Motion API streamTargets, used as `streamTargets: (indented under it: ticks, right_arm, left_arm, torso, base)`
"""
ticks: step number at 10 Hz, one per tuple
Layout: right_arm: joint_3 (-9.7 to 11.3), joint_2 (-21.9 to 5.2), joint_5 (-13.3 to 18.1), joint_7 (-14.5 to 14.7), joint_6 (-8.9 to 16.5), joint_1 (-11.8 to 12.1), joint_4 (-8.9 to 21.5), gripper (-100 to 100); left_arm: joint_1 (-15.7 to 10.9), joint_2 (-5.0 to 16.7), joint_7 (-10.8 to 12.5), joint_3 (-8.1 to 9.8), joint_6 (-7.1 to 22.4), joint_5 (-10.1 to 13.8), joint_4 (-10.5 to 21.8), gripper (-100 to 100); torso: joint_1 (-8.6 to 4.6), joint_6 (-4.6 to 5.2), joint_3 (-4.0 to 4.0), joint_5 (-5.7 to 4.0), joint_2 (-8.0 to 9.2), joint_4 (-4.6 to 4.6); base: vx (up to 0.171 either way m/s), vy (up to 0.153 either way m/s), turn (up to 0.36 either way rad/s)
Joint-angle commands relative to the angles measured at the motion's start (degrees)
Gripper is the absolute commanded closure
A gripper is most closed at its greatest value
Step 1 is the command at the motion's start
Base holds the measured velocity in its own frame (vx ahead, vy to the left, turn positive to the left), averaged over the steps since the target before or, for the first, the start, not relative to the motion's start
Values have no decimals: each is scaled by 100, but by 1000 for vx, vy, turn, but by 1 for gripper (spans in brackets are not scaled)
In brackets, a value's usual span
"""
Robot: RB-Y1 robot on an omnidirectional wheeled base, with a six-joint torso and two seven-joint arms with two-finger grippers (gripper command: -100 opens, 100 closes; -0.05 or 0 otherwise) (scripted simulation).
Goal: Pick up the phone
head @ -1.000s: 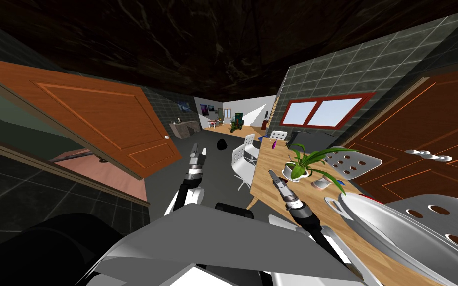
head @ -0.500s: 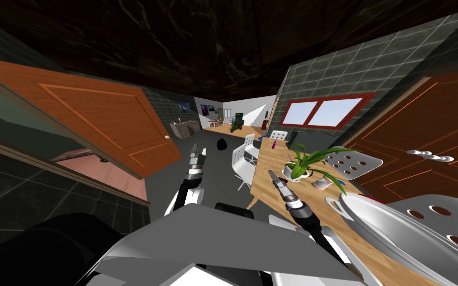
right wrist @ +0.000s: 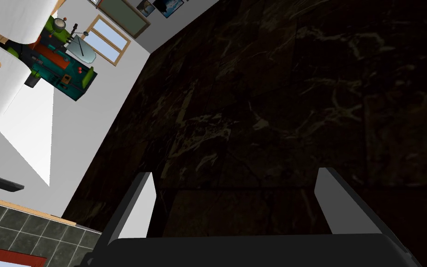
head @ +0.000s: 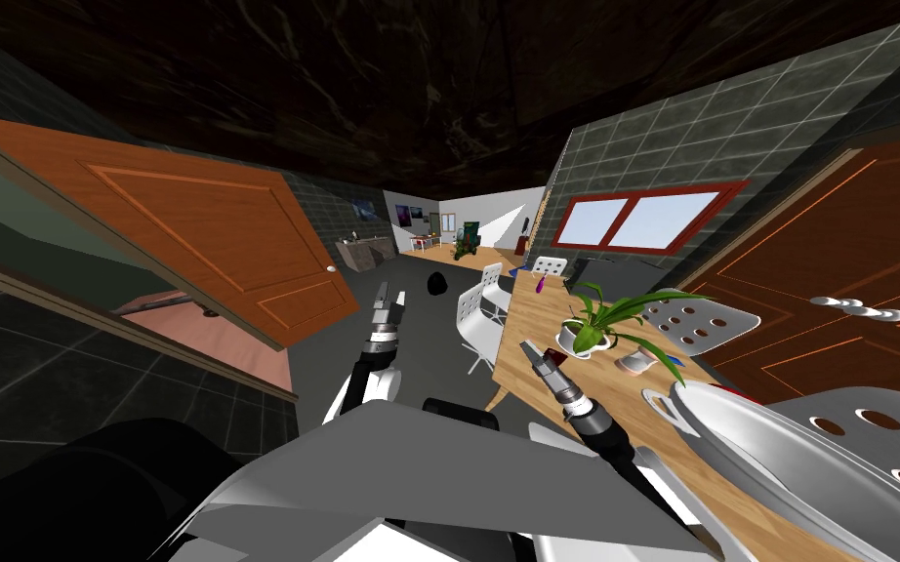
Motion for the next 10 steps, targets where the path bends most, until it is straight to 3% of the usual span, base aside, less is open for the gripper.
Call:
streamTargets:
  ticks: [1,2,10]
  right_arm:
    - [65,-227,147,36,25,53,51,-100]
    - [118,-373,254,64,43,80,95,-100]
    - [118,-373,254,64,43,80,95,-100]
  left_arm:
    - [0,0,0,0,0,0,0,0]
    - [0,0,0,0,0,0,0,0]
    - [0,0,0,0,0,0,0,0]
  torso:
    - [0,0,0,0,0,0]
    - [1,0,2,1,3,1]
    - [-1,1,-3,0,-5,-1]
  base:
    - [-19,6,61]
    - [-11,4,37]
    - [0,0,1]
